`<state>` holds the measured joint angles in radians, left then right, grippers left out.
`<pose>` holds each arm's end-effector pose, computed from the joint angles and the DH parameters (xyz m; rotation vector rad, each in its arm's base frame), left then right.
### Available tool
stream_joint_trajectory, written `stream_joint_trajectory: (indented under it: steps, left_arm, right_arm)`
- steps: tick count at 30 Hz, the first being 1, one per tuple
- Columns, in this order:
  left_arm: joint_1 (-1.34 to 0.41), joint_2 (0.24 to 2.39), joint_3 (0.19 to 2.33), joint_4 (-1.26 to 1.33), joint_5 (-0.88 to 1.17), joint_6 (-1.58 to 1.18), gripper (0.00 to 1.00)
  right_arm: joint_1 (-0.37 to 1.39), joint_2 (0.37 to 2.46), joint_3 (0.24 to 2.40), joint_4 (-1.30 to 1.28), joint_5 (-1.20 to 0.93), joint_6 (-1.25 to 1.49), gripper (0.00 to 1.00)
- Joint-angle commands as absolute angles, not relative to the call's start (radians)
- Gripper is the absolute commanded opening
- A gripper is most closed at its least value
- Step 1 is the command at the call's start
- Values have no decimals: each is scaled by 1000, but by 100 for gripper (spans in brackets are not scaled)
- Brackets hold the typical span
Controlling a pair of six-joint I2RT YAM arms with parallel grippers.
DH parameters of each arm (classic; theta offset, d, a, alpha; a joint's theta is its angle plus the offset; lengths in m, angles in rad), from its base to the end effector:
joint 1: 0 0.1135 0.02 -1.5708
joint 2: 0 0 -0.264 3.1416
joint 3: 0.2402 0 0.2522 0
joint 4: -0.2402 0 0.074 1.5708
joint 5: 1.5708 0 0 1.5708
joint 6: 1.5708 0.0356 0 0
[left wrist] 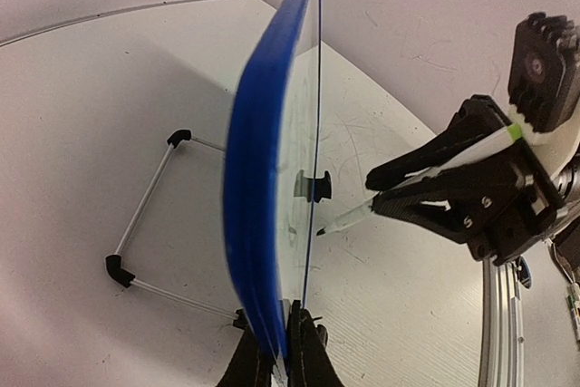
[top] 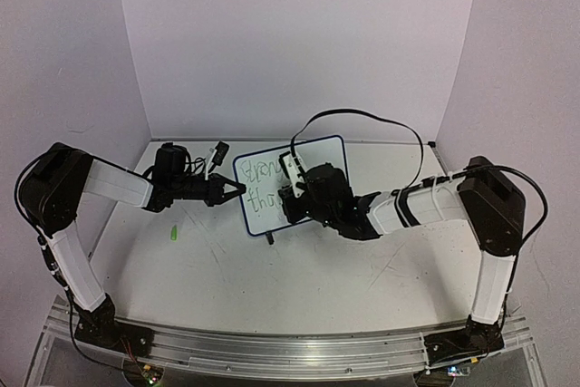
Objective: Write a sentence on the whiteboard
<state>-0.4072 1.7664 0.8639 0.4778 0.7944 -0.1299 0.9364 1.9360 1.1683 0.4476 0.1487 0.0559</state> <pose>0.3208 -0.1660 0.1766 0.7980 1.8716 -1.1306 0.2626 0.3479 0.1988 -0.7249 1.7812 0.5342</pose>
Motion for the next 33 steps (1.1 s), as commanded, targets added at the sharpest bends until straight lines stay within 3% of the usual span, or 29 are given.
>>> stream_joint_trajectory:
  steps: [1,33]
  left_arm:
    - [-397,1782,881,430,676,-31,0]
    - [-397,1780,880,427,677,-28,0]
  right_arm:
    - [928,1840,1181,512,122,66,0]
    - [920,1991,1283,497,150,27,0]
